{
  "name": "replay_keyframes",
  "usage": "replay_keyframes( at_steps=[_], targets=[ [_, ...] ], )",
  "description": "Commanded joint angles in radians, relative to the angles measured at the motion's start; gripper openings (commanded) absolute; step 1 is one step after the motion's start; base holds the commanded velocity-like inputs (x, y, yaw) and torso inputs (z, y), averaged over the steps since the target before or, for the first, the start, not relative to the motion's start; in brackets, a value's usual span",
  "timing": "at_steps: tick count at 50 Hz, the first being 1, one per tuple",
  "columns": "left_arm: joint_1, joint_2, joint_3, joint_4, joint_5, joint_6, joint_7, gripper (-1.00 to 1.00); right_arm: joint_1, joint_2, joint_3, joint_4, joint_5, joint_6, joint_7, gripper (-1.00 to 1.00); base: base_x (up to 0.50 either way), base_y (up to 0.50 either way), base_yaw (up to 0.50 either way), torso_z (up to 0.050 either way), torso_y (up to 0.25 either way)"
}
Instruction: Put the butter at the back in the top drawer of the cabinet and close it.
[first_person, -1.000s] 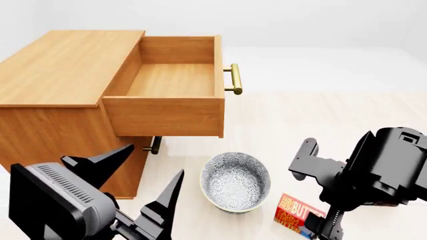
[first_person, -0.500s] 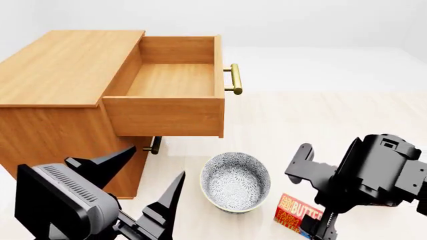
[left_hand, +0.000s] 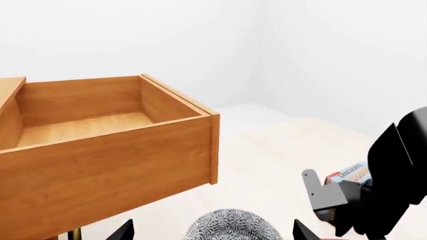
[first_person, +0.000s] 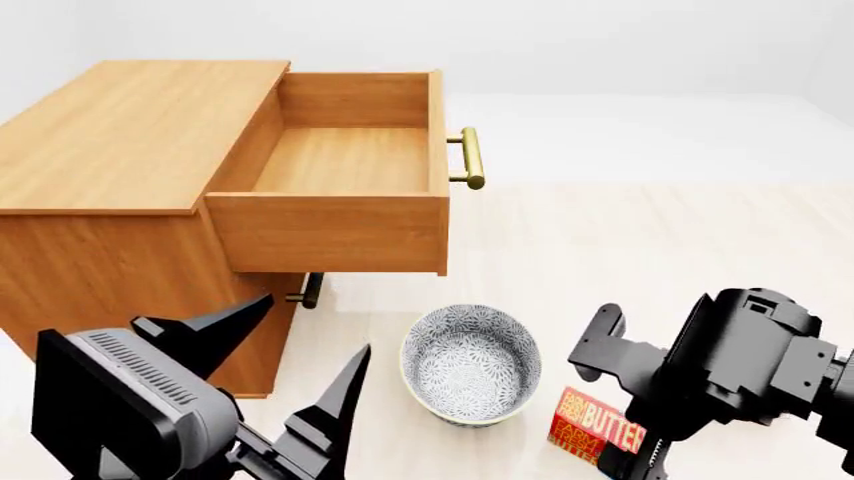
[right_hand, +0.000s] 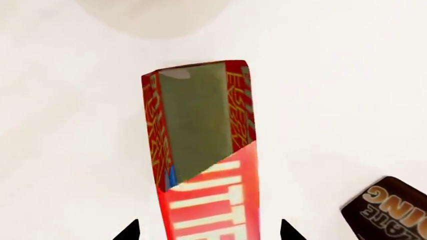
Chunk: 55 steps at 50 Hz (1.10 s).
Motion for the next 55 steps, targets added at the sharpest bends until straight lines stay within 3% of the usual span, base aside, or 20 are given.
replay_keyframes(
  at_steps=[1, 39, 40, 55],
  targets=[
    [0.001, 0.001, -0.002, -0.001, -0.003, -0.001, 0.003, 1.00, -0.021, -0.007, -0.009, 0.030, -0.007, -0.020, -0.010, 1.00, 0.00, 0.00, 0.00, 0.000, 0.000],
    [0.016, 0.015, -0.001, -0.022, -0.003, 0.004, 0.012, 1.00, -0.082, -0.062, -0.040, 0.173, -0.049, -0.105, -0.072, 1.00, 0.00, 0.00, 0.00, 0.000, 0.000],
    [0.017, 0.015, -0.001, -0.022, -0.003, 0.004, 0.012, 1.00, -0.082, -0.063, -0.041, 0.174, -0.050, -0.106, -0.073, -1.00, 0.00, 0.00, 0.00, 0.000, 0.000],
    [0.019, 0.017, -0.003, -0.025, -0.005, 0.003, 0.016, 1.00, -0.084, -0.061, -0.033, 0.173, -0.048, -0.107, -0.054, -1.00, 0.00, 0.00, 0.00, 0.000, 0.000]
  ],
)
